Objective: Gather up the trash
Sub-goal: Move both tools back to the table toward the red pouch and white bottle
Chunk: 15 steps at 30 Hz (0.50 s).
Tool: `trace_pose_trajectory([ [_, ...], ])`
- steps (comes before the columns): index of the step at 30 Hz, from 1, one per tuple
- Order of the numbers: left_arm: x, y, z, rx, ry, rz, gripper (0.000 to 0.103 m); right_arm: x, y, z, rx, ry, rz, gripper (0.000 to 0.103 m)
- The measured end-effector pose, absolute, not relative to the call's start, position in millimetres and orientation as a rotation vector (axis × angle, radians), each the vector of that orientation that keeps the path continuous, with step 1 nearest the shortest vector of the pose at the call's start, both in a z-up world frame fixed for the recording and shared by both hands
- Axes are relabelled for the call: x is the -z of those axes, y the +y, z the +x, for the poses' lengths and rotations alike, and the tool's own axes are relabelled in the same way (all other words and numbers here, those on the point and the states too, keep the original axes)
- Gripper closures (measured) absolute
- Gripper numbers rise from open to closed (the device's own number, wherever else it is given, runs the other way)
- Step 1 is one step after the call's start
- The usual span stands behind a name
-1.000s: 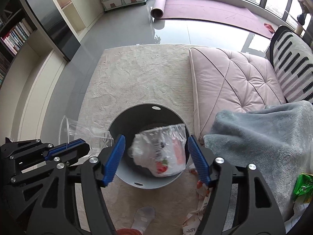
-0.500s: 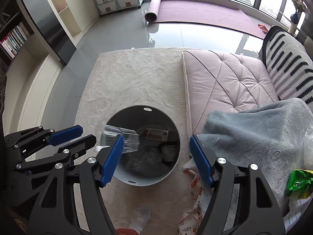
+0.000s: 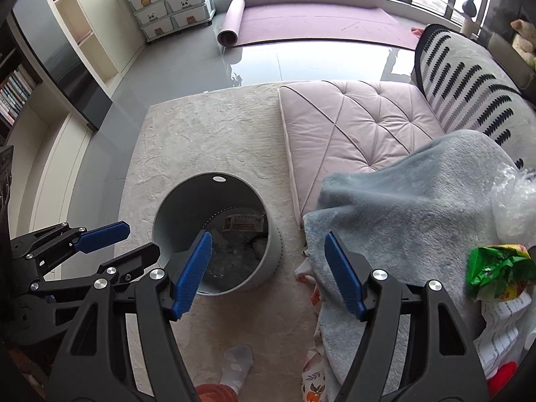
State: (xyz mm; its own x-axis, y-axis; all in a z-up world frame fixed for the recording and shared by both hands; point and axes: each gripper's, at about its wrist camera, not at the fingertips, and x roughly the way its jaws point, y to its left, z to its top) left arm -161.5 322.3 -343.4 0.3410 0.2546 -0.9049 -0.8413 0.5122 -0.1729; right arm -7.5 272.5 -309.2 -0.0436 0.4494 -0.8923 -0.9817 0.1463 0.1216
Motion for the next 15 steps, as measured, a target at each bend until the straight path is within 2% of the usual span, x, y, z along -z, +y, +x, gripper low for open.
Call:
trace_pose_trajectory([
  [15,316,194,2,-0.460,1.028,-0.548,0.056,285,85,151,-0.966,1.033,-0.534,0.035],
])
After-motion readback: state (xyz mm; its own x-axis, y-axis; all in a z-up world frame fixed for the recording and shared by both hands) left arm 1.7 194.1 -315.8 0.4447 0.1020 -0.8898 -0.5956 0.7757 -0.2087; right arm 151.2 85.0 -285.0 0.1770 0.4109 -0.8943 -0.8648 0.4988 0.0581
